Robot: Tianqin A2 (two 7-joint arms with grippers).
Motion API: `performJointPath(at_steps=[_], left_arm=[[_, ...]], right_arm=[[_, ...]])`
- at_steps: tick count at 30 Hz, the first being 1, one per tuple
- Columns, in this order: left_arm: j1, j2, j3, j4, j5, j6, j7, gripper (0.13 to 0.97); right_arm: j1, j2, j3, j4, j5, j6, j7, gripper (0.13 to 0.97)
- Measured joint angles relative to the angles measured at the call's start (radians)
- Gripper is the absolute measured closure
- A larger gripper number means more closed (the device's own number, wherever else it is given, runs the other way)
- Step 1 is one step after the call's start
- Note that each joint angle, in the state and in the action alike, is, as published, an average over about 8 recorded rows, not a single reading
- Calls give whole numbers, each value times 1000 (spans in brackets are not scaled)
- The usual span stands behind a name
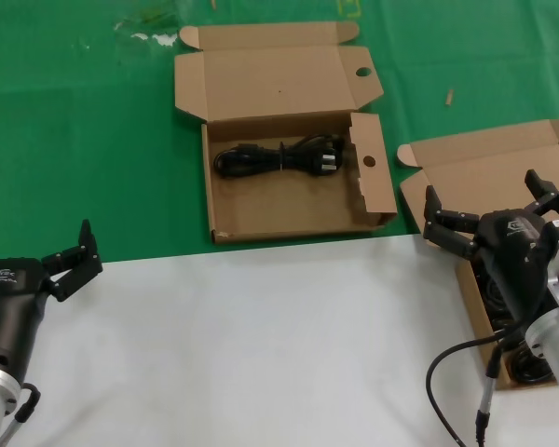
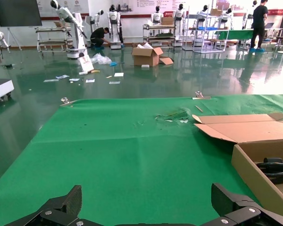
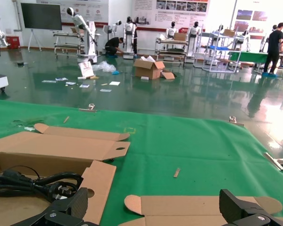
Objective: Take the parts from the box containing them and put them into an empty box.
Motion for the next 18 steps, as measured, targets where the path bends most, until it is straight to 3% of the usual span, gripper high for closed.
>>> performJointPath(at_steps=[18], left_arm=[[0,0,0,0,0,0,0,132]], right_arm=[[0,0,0,0,0,0,0,129]])
